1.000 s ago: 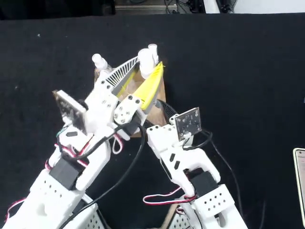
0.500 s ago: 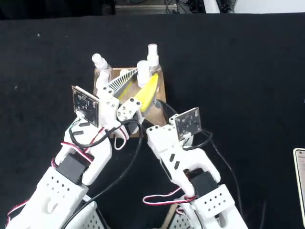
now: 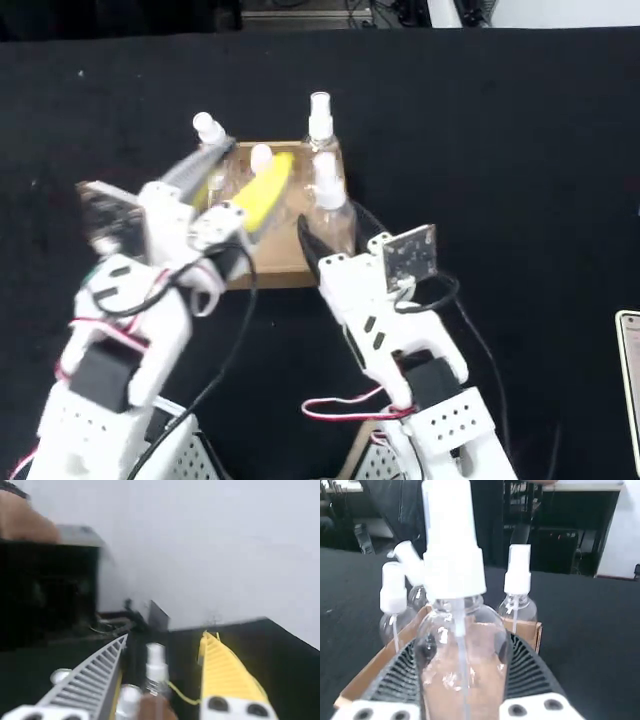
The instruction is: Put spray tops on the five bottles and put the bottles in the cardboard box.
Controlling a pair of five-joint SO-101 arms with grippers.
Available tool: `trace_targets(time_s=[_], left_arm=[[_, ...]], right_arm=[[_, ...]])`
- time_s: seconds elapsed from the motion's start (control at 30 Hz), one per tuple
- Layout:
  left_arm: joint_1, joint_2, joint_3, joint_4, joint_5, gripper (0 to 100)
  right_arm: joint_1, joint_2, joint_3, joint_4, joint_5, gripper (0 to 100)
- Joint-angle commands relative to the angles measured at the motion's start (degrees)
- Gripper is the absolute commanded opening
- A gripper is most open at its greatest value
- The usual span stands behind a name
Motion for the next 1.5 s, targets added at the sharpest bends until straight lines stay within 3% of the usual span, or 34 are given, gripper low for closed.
trace_targets(time_s=[0.0,0.2,0.3,0.47,0.57,0.73,0.8,0.87,1.0,1.27,1.47], left_arm=[[-10.77,-4.57,-1.63,0.44,-0.09,20],[-24.66,-5.10,8.22,-1.76,0.00,20],[-29.67,-2.46,14.99,-8.88,0.44,20],[-33.89,-0.70,25.27,-19.78,0.44,20],[-35.30,-0.62,30.64,-25.32,0.35,20],[-35.47,-0.26,36.26,-31.82,0.44,20],[-35.47,-0.26,37.05,-33.41,0.44,20],[-35.47,-0.26,37.76,-33.67,0.44,20],[-35.47,-0.26,39.25,-33.76,0.44,20],[-35.91,-0.26,42.07,-33.85,0.44,20],[-35.74,-0.26,44.18,-33.85,0.44,20]], right_arm=[[1.49,-1.63,2.15,-6.95,-0.44,1.1],[1.41,-1.36,4.79,-16.44,-3.16,1.1],[1.32,-1.27,4.09,-18.20,-7.12,1.1],[1.32,-1.27,3.91,-18.55,-7.30,1.1],[1.14,-1.27,3.91,-18.55,-7.30,3.2],[1.05,-0.48,4.09,-17.49,-6.86,18.5],[1.14,1.80,3.47,-18.02,-4.31,13.3],[1.41,5.14,3.21,-22.68,-2.46,1.1],[1.41,14.11,2.77,-32.53,-2.37,1.0],[1.41,39.43,-7.69,-38.51,-2.11,1.0],[1.41,47.96,-8.40,-47.12,-2.02,1.0]])
